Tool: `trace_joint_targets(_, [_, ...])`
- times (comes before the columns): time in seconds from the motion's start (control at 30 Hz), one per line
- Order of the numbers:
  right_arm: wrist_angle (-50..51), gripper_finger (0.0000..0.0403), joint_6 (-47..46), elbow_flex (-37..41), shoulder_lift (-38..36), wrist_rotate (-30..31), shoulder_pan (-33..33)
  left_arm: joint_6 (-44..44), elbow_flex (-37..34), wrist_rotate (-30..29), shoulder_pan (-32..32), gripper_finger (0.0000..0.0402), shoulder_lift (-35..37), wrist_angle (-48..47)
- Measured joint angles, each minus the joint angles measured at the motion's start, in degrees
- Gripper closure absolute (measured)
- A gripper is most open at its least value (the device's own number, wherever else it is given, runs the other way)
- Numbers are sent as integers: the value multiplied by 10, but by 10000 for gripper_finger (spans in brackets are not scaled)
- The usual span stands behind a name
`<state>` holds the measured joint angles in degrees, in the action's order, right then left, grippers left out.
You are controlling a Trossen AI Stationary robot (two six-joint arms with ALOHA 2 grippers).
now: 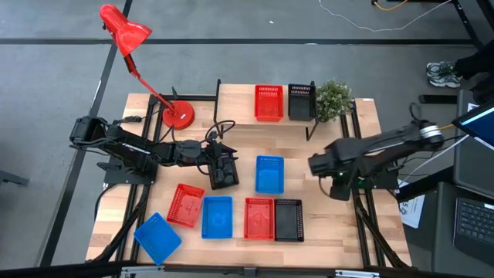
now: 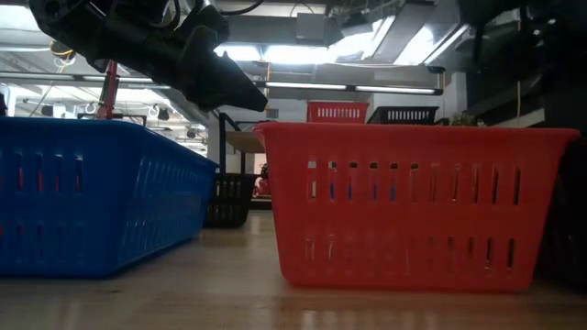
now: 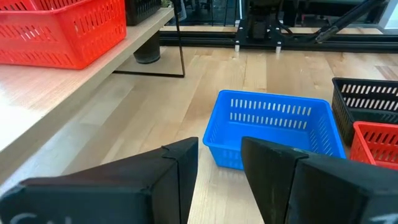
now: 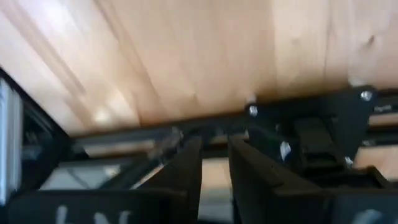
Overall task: Stack baskets on shelf by color
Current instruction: Put the center blue bin on the shelf
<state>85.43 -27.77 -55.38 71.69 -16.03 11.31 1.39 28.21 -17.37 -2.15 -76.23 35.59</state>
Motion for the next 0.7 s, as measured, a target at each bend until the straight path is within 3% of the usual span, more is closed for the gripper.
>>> trace_joint_targets(0.13, [-92,325,-65,41,-58,1,2,0,0,0,0,285,0,0])
trace_joint_targets(0.27, [-189,325,-67,74,-79,10,2,0,0,0,0,285,0,0])
trace_joint_targets(0.43, [-221,317,-45,80,-77,44,2,0,0,0,0,285,0,0])
trace_joint_targets(0.57, [-239,286,-32,80,-77,56,-1,0,0,0,0,285,0,0])
trace_joint_targets(0.7, [-243,240,-31,80,-77,132,-1,0,0,0,0,285,0,0])
